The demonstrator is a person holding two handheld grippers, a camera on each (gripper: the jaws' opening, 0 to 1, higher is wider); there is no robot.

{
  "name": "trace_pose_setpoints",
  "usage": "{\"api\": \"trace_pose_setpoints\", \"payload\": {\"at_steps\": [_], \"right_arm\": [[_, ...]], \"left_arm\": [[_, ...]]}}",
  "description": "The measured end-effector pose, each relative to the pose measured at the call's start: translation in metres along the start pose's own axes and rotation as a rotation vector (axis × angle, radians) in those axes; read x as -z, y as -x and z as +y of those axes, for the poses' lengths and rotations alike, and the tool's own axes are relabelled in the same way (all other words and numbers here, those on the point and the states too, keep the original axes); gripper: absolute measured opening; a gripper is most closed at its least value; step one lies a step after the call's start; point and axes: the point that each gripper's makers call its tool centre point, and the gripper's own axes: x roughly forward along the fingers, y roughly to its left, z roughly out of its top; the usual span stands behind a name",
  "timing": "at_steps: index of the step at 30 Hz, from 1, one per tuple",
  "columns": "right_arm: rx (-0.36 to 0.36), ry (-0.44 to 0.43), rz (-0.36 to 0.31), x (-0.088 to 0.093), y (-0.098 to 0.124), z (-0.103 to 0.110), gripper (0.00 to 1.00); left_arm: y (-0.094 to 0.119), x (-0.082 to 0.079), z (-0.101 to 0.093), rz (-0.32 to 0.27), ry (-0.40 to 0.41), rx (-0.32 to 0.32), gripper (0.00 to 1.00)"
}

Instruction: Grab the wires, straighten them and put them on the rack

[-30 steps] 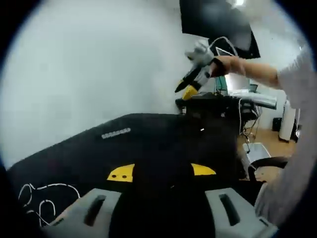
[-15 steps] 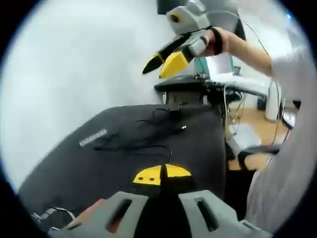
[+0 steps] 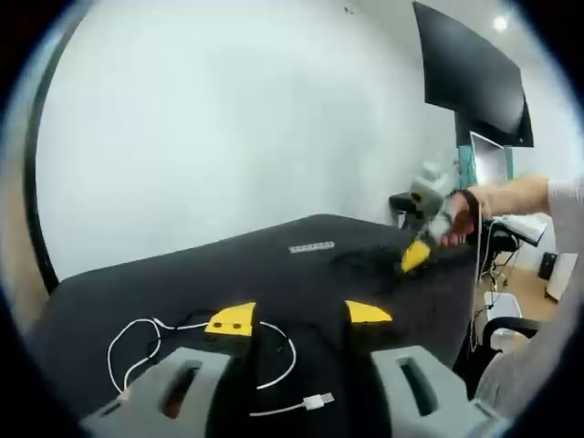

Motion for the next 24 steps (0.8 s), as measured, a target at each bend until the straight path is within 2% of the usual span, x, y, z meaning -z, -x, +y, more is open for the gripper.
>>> {"api": "trace_pose_setpoints", "payload": {"at_steps": [1, 2, 3, 4, 5, 6, 7, 9, 11, 13, 14, 15, 16, 18, 19, 21, 22, 23, 24], "right_arm": [[0.006, 0.123, -0.068, -0.026, 0.016, 0.02, 0.01], [0.004, 0.189, -0.113, -0.044, 0.026, 0.035, 0.01], [-0.003, 0.242, -0.183, -0.069, 0.043, 0.056, 0.01], [-0.022, 0.26, -0.24, -0.091, 0.06, 0.079, 0.01], [-0.049, 0.279, -0.291, -0.111, 0.076, 0.102, 0.01], [-0.06, 0.324, -0.378, -0.137, 0.096, 0.128, 0.01], [-0.045, 0.353, -0.426, -0.15, 0.106, 0.138, 0.01], [0.019, 0.497, -0.502, -0.182, 0.13, 0.166, 0.01], [0.04, 0.553, -0.591, -0.22, 0.158, 0.204, 0.01], [0.066, 0.605, -0.647, -0.246, 0.176, 0.233, 0.01], [0.072, 0.645, -0.665, -0.258, 0.183, 0.248, 0.01], [0.084, 0.69, -0.694, -0.269, 0.19, 0.263, 0.01], [0.102, 0.71, -0.715, -0.276, 0.195, 0.269, 0.01], [0.108, 0.739, -0.746, -0.292, 0.202, 0.286, 0.01], [0.109, 0.725, -0.732, -0.297, 0.202, 0.29, 0.01], [0.1, 0.716, -0.743, -0.304, 0.208, 0.297, 0.01], [0.098, 0.717, -0.768, -0.309, 0.214, 0.3, 0.01], [0.101, 0.717, -0.785, -0.313, 0.218, 0.3, 0.01], [0.103, 0.717, -0.787, -0.305, 0.237, 0.32, 0.01]], "left_arm": [[-0.002, 0.003, 0.002, 0.01, 0.018, 0.012, 0.36], [-0.003, 0.006, 0.001, 0.014, 0.011, 0.027, 0.37], [-0.006, 0.011, -0.004, 0.031, -0.031, 0.067, 0.37], [-0.009, 0.015, -0.008, 0.045, -0.06, 0.091, 0.37], [-0.014, 0.017, -0.006, 0.041, -0.045, 0.082, 0.4], [-0.018, 0.017, -0.003, 0.038, -0.033, 0.074, 0.44], [-0.023, 0.019, -0.001, 0.034, -0.03, 0.07, 0.45], [-0.028, 0.021, -0.003, 0.042, -0.042, 0.065, 0.48], [-0.032, 0.015, -0.007, 0.005, -0.076, 0.048, 0.49], [-0.041, 0.017, -0.017, 0.024, -0.109, 0.029, 0.49], [-0.046, 0.02, -0.018, 0.056, -0.131, 0.0, 0.49], [-0.052, 0.021, -0.022, 0.059, -0.181, -0.011, 0.49], [-0.059, 0.025, -0.037, 0.072, -0.209, 0.025, 0.49], [-0.076, 0.028, -0.057, 0.066, -0.169, 0.049, 0.5], [-0.085, 0.03, -0.069, 0.065, -0.179, 0.076, 0.51], [-0.103, 0.042, -0.081, 0.119, -0.158, 0.088, 0.69], [-0.113, 0.052, -0.083, 0.177, -0.155, 0.078, 0.72], [-0.123, 0.053, -0.087, 0.172, -0.16, 0.081, 0.71], [-0.133, 0.047, -0.092, 0.127, -0.128, 0.094, 0.67]]}}
